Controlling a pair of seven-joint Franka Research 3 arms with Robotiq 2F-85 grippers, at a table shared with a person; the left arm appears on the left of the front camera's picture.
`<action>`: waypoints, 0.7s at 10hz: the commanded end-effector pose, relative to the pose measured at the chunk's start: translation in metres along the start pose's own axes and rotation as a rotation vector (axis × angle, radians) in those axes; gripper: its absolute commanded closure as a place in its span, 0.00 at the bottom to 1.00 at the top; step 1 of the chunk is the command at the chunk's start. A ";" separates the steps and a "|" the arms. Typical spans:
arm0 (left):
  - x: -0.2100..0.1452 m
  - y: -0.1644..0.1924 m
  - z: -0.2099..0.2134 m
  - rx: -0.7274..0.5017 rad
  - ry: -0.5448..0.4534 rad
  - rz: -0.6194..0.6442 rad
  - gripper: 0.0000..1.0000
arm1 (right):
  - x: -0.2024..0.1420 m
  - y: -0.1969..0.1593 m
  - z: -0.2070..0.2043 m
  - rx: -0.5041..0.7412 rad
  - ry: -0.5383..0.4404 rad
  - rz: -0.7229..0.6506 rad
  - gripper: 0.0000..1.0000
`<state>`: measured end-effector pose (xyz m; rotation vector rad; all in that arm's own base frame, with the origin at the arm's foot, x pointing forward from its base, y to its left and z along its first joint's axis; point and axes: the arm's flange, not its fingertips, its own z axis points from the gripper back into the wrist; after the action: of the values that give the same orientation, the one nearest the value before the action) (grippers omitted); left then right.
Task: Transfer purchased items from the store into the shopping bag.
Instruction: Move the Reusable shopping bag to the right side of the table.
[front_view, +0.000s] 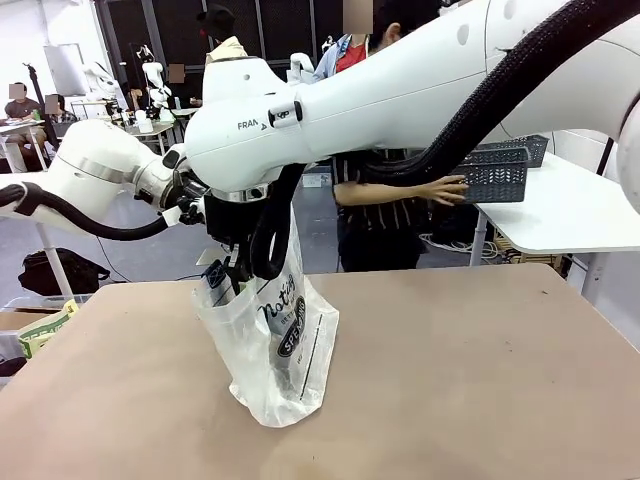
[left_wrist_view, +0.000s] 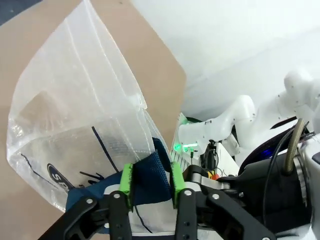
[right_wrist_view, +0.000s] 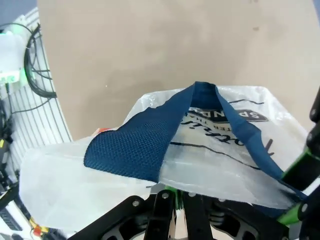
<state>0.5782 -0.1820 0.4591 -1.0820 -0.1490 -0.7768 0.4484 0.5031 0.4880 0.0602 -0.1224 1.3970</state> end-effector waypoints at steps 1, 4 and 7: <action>0.009 -0.002 -0.003 -0.141 0.007 -0.046 0.41 | 0.002 -0.005 -0.004 0.021 -0.020 -0.006 1.00; 0.011 0.008 -0.004 -0.286 -0.019 -0.090 0.41 | 0.003 -0.008 -0.004 0.019 -0.014 -0.016 1.00; 0.014 0.010 -0.007 -0.241 -0.004 -0.048 0.41 | 0.006 -0.008 -0.005 0.023 -0.007 -0.025 1.00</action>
<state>0.5973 -0.1837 0.4349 -1.2790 -0.1291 -0.8463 0.4480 0.5044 0.4956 0.0609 -0.1208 1.3924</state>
